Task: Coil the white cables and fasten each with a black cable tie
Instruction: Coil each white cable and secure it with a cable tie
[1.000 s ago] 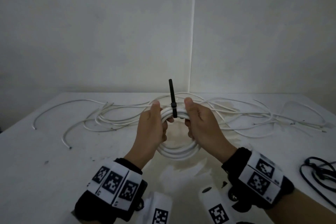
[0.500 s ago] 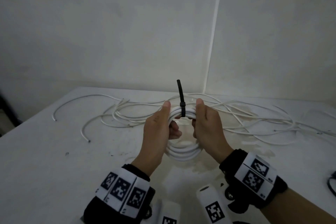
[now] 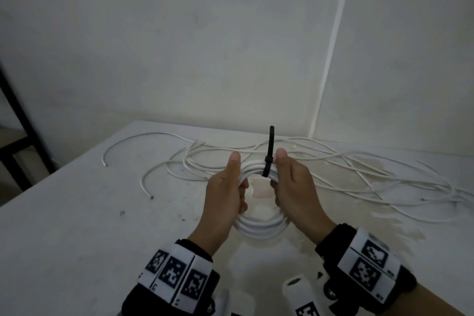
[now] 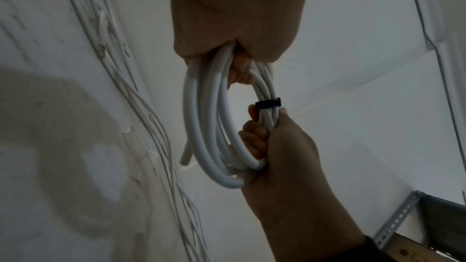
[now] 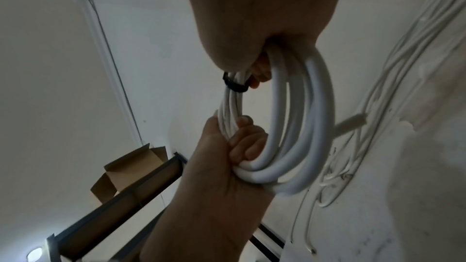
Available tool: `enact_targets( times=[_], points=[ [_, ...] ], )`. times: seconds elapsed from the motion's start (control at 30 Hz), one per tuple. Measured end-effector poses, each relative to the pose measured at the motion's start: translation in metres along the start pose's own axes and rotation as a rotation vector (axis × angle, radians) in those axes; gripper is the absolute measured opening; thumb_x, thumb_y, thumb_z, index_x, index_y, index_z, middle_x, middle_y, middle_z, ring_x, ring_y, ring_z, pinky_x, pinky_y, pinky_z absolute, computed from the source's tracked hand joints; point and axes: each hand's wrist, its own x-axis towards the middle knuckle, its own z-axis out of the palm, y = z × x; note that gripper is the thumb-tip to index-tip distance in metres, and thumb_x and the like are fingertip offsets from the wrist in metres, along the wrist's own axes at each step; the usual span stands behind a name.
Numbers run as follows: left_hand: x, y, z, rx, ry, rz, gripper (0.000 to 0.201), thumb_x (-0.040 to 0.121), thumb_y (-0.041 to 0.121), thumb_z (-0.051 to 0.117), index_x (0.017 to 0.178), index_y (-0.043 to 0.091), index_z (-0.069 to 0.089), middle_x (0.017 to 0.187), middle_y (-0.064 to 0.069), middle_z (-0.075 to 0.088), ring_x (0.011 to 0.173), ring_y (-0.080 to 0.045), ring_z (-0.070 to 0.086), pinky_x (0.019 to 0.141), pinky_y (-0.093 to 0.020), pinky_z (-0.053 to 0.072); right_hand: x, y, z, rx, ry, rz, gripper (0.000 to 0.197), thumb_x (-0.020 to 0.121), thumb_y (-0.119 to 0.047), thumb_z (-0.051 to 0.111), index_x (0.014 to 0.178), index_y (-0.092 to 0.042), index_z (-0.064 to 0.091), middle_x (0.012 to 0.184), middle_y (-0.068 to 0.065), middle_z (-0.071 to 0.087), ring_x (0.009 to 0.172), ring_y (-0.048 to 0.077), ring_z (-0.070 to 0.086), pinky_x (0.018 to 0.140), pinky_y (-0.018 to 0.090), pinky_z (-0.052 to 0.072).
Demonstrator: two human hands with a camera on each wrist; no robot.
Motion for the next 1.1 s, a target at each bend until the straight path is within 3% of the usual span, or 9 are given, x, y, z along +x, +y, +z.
enact_targets(
  times=[0.13,0.23,0.43,0.53,0.67,0.77,0.9,1.03,1.1],
  points=[
    [0.001,-0.008,-0.018,0.139,-0.078,0.126,0.044,0.098,0.035,0.031,0.074,0.006,0.054,0.059,-0.001,0.052,0.046,-0.003,0.051,0.052,-0.016,0.044,0.008,0.007,0.012,-0.024,0.093,0.003,0.060,0.098,-0.038,0.028,0.072,0.011,0.050,0.052,0.008,0.044,0.044,0.015,0.039,0.051,0.030,0.032],
    [0.002,-0.013,-0.034,0.205,-0.125,0.159,0.030,0.099,0.026,0.033,0.082,0.017,0.056,0.076,-0.001,0.059,0.061,-0.003,0.058,0.063,-0.018,0.049,0.006,0.010,0.021,-0.040,0.086,0.010,0.051,0.097,-0.039,0.029,0.064,-0.005,0.047,0.055,0.006,0.043,0.050,0.018,0.040,0.055,0.032,0.034],
    [0.017,-0.024,-0.057,0.290,-0.036,0.237,0.034,0.100,0.021,0.031,0.073,0.012,0.049,0.065,0.000,0.048,0.049,0.003,0.043,0.053,-0.010,0.037,-0.005,0.007,0.039,-0.066,-0.172,-0.027,0.026,0.098,-0.029,0.029,0.081,-0.027,0.048,0.071,-0.006,0.050,0.063,0.011,0.050,0.065,0.024,0.042],
    [0.021,-0.031,-0.063,0.317,-0.009,0.217,0.034,0.101,0.024,0.028,0.075,0.013,0.046,0.067,-0.001,0.046,0.056,-0.005,0.042,0.053,-0.011,0.036,-0.002,0.006,0.046,-0.050,-0.221,-0.043,0.023,0.098,-0.028,0.030,0.090,-0.036,0.050,0.092,-0.010,0.057,0.090,0.010,0.058,0.086,0.025,0.045],
    [0.023,-0.038,-0.077,0.332,0.007,0.197,0.032,0.101,0.026,0.027,0.078,0.011,0.045,0.070,0.000,0.045,0.060,-0.010,0.041,0.054,-0.010,0.036,-0.004,0.002,0.054,-0.060,-0.386,-0.007,0.019,0.098,-0.031,0.031,0.094,-0.045,0.043,0.102,-0.024,0.051,0.095,-0.017,0.047,0.081,-0.003,0.033],
    [0.026,-0.039,-0.088,0.355,0.012,0.181,0.032,0.101,0.026,0.028,0.076,0.014,0.044,0.069,0.002,0.045,0.060,-0.009,0.041,0.053,-0.009,0.035,-0.004,-0.001,0.061,-0.070,-0.475,0.053,0.014,0.093,-0.045,0.029,0.096,-0.051,0.042,0.105,-0.034,0.047,0.100,-0.020,0.045,0.080,-0.004,0.031],
    [0.028,-0.043,-0.094,0.328,0.017,0.089,0.031,0.101,0.026,0.027,0.080,0.012,0.045,0.071,0.001,0.045,0.061,-0.010,0.040,0.058,-0.018,0.036,0.000,0.001,0.072,-0.100,-0.512,0.102,0.025,0.086,-0.055,0.028,0.105,-0.046,0.040,0.117,-0.018,0.049,0.110,-0.003,0.045,0.085,0.008,0.031],
    [0.037,-0.041,-0.117,0.372,-0.005,0.064,0.030,0.101,0.025,0.029,0.080,0.013,0.045,0.071,0.000,0.047,0.060,-0.010,0.040,0.058,-0.020,0.037,0.004,0.007,0.083,-0.139,-0.614,0.151,0.076,0.074,-0.071,0.024,0.139,-0.032,0.030,0.143,-0.014,0.036,0.133,0.004,0.030,0.109,0.026,0.024],
    [0.045,-0.037,-0.136,0.366,-0.024,0.042,0.030,0.101,0.024,0.030,0.078,0.012,0.045,0.069,-0.001,0.047,0.056,-0.010,0.040,0.056,-0.020,0.037,0.005,0.011,0.088,-0.164,-0.619,0.181,0.084,0.073,-0.072,0.023,0.145,-0.029,0.020,0.150,-0.011,0.025,0.138,0.006,0.022,0.114,0.027,0.016]
  ],
)
